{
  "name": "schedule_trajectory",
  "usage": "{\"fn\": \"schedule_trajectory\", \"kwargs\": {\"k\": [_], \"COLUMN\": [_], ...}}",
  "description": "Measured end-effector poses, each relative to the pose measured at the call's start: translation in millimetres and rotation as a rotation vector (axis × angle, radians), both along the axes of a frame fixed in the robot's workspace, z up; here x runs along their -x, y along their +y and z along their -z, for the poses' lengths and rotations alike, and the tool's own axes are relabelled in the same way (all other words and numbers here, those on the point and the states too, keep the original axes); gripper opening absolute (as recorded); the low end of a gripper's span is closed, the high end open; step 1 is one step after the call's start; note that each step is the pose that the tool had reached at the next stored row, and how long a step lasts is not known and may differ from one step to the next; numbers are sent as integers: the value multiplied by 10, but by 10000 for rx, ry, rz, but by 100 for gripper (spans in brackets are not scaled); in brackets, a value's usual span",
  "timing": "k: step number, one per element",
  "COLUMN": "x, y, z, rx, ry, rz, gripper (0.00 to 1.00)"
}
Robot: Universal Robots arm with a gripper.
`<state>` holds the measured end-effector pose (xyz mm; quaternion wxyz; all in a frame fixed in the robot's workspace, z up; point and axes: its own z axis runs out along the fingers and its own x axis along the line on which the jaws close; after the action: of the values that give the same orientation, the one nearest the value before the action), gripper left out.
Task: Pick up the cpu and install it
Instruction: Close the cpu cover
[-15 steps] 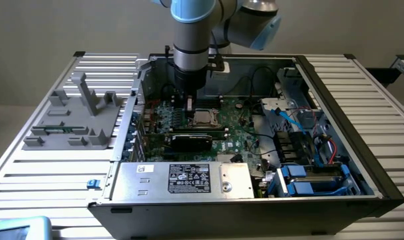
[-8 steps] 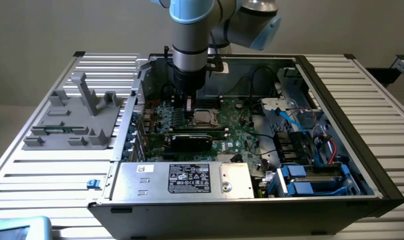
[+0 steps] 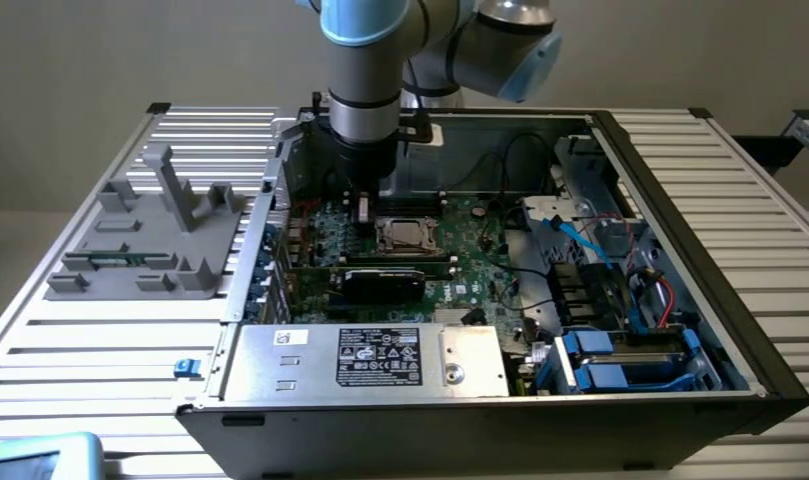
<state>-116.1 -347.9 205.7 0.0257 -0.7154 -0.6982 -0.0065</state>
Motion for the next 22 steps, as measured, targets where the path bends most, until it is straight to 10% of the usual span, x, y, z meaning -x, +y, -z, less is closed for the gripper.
{"fn": "schedule_trajectory", "kwargs": {"k": [14, 22], "x": [181, 197], "y": [1, 66], "z": [-535, -792], "rx": [-2, -3], "ry": [-50, -240], "rz": [28, 75], "gripper": [11, 11]}}
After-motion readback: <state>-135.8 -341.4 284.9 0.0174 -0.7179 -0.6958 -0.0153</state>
